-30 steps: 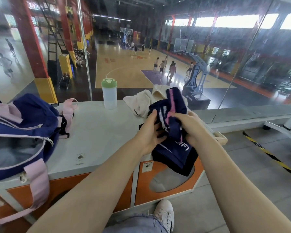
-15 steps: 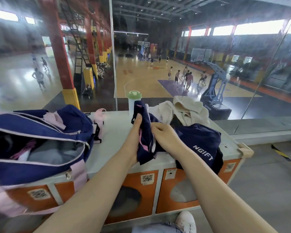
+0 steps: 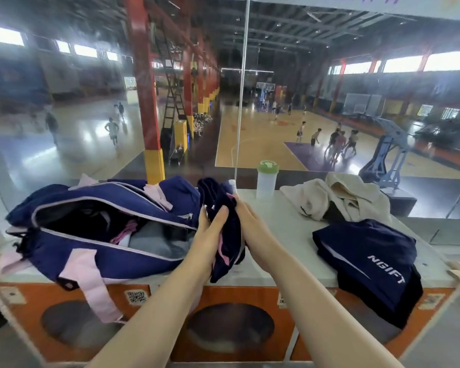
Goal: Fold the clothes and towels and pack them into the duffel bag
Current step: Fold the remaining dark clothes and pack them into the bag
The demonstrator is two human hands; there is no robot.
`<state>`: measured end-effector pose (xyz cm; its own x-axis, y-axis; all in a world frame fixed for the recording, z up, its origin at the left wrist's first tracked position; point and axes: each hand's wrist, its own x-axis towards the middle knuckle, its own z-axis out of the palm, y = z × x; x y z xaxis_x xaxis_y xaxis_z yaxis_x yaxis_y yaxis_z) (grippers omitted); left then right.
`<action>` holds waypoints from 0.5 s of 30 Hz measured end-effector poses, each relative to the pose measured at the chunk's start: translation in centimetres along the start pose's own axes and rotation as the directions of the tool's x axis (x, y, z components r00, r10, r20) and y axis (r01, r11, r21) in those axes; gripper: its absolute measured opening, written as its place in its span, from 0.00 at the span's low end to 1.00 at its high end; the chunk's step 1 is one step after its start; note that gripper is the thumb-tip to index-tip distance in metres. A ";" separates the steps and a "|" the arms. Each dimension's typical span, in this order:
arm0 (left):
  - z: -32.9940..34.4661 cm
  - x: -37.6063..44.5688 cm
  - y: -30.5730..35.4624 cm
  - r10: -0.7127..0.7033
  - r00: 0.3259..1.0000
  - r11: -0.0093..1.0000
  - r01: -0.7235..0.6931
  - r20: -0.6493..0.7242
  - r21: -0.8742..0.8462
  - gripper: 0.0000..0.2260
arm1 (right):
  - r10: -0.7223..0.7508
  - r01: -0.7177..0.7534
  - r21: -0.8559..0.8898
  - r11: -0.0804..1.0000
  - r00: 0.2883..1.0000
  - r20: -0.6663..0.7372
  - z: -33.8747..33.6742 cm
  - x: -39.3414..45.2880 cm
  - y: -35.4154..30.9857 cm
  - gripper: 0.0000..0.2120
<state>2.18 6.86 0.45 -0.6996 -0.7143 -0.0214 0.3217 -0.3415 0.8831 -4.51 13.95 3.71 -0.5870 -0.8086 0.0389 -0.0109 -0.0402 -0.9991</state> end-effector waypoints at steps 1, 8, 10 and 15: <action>-0.2 -0.1 0.5 0.021 0.999 0.997 -0.024 0.038 0.076 0.27 | 0.026 -0.028 0.075 0.997 0.999 0.027 0.6 0.3 0.0 0.18; -0.9 -0.9 4.7 -0.018 0.985 0.910 -0.056 0.174 0.411 0.27 | 0.084 -0.079 0.343 0.936 0.997 0.000 2.9 1.3 -0.8 0.25; -1.0 -1.4 5.2 -0.057 0.975 0.906 -0.040 0.215 0.421 0.12 | 0.097 -0.077 0.322 0.944 0.994 -0.046 3.0 1.6 -0.9 0.21; -2.8 -1.6 7.0 -0.180 0.930 0.838 -0.026 0.321 0.546 0.16 | 0.150 -0.115 0.263 0.958 0.982 -0.118 2.5 1.9 -1.2 0.12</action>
<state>7.33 3.85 5.32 -0.9133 -0.4062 -0.0283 -0.0604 0.0662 0.9960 -3.61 10.97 5.06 -0.6733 -0.7305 -0.1138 0.2700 -0.0997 -0.9577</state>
